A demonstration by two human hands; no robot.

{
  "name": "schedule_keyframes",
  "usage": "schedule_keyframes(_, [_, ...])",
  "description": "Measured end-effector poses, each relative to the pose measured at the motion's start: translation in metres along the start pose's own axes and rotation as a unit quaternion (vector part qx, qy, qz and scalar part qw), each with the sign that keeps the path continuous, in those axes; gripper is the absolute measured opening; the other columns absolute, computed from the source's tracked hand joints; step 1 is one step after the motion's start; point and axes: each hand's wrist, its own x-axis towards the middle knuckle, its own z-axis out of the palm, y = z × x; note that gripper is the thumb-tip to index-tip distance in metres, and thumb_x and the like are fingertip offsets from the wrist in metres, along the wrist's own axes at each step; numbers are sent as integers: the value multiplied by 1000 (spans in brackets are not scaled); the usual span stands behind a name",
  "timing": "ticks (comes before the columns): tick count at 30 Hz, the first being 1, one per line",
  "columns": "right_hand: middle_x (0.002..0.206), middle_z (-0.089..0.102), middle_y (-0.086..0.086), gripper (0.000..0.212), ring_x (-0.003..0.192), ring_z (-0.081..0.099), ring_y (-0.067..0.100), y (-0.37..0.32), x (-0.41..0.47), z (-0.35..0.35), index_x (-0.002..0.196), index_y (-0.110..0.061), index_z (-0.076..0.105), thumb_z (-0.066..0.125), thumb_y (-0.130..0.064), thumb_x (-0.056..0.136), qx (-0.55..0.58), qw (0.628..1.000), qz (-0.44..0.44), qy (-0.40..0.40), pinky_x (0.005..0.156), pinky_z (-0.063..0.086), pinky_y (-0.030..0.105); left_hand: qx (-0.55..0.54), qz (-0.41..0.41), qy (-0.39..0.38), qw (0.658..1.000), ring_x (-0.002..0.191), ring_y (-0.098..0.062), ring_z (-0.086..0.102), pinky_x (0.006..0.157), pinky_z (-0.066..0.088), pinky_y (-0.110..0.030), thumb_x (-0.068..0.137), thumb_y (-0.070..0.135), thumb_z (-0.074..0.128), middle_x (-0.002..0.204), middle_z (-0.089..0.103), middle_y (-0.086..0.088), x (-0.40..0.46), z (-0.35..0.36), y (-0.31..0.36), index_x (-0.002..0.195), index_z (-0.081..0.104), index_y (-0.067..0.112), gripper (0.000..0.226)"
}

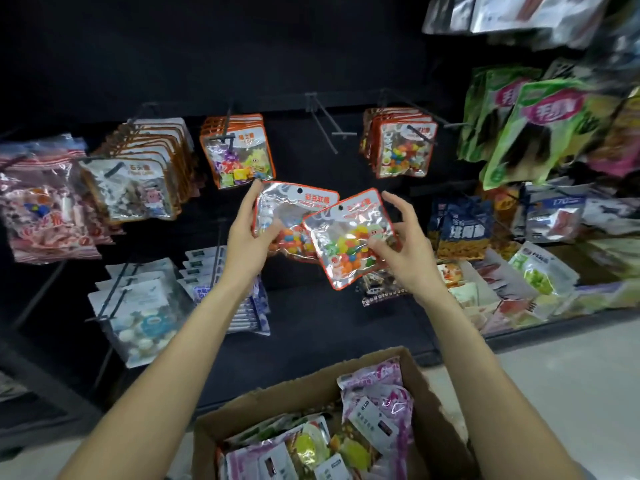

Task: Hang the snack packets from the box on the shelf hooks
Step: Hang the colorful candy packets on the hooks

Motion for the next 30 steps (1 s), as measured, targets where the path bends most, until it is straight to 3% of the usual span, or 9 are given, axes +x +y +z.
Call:
schedule_keyframes(2, [120, 58, -8, 56, 99, 60, 3, 3, -1, -6, 136, -36, 34, 57, -8, 94, -17, 1000, -20, 9, 78, 52, 21, 20, 22, 8, 1000, 122, -23, 55, 98, 49, -46, 89, 10, 61, 142, 48, 4, 0, -4, 1, 128, 38, 59, 67])
schedule_keyframes(4, [131, 49, -14, 57, 115, 54, 13, 5, -1, -9, 133, -43, 34, 51, -4, 95, -43, 998, -38, 13, 95, 46, 28, 81, 63, 1, 995, 120, -6, 54, 95, 50, -28, 93, 7, 57, 143, 44, 11, 0, -7, 2, 134, 37, 52, 64])
schedule_keyframes(6, [131, 45, -16, 59, 121, 44, 0, 7, -1, -12, 134, -48, 33, 47, -4, 96, -55, 997, -45, 14, 102, 38, 28, 171, 90, -4, 981, 102, 3, 60, 86, 51, -24, 94, 8, 53, 130, 50, 16, 5, -4, 2, 132, 47, 42, 51])
schedule_keyframes(9, [118, 45, -9, 57, 105, 43, -17, 11, 7, -22, 142, -40, 35, 45, -6, 98, -56, 997, -29, 37, 89, 33, 3, 306, 110, -12, 945, 94, -15, 59, 77, 47, -31, 95, 17, 52, 108, 56, 9, 18, 21, 3, 124, 60, 32, 33])
schedule_keyframes(11, [114, 44, -5, 56, 103, 47, -3, 15, 18, -31, 144, -37, 35, 45, -6, 98, -51, 997, -12, 64, 79, 34, -3, 329, 97, -24, 939, 93, -19, 59, 79, 47, -37, 93, 37, 55, 104, 58, 6, 27, 49, 7, 120, 63, 32, 29])
schedule_keyframes(14, [113, 49, 0, 54, 99, 50, 10, 23, 42, -50, 143, -36, 37, 48, -11, 97, -44, 994, 9, 95, 76, 36, 1, 364, 98, -34, 926, 95, -16, 60, 84, 48, -40, 77, 68, 58, 98, 60, 10, 41, 96, 15, 104, 67, 37, 41])
schedule_keyframes(19, [118, 45, -12, 63, 114, 39, 1, 44, 85, -85, 145, -32, 37, 65, -34, 89, -37, 985, 37, 162, 98, 34, 24, 412, 146, -55, 898, 95, -19, 62, 72, 43, -31, 72, 64, 66, 106, 60, 12, 64, 150, 20, 117, 54, 42, 51])
schedule_keyframes(23, [124, 49, -9, 68, 115, 40, 2, 60, 109, -99, 146, -32, 36, 67, -38, 86, -42, 986, 47, 156, 99, 32, 24, 434, 208, -49, 875, 88, -20, 63, 68, 48, -32, 79, 52, 67, 108, 59, 7, 74, 174, 18, 138, 35, 44, 67])
schedule_keyframes(30, [135, 49, -2, 66, 111, 37, -3, 78, 118, -103, 145, -36, 36, 67, -36, 87, -72, 991, 30, 107, 95, 31, 21, 512, 210, -142, 821, 71, -11, 49, 62, 41, -27, 82, 55, 62, 84, 43, 11, 91, 177, 12, 145, 22, 49, 75])
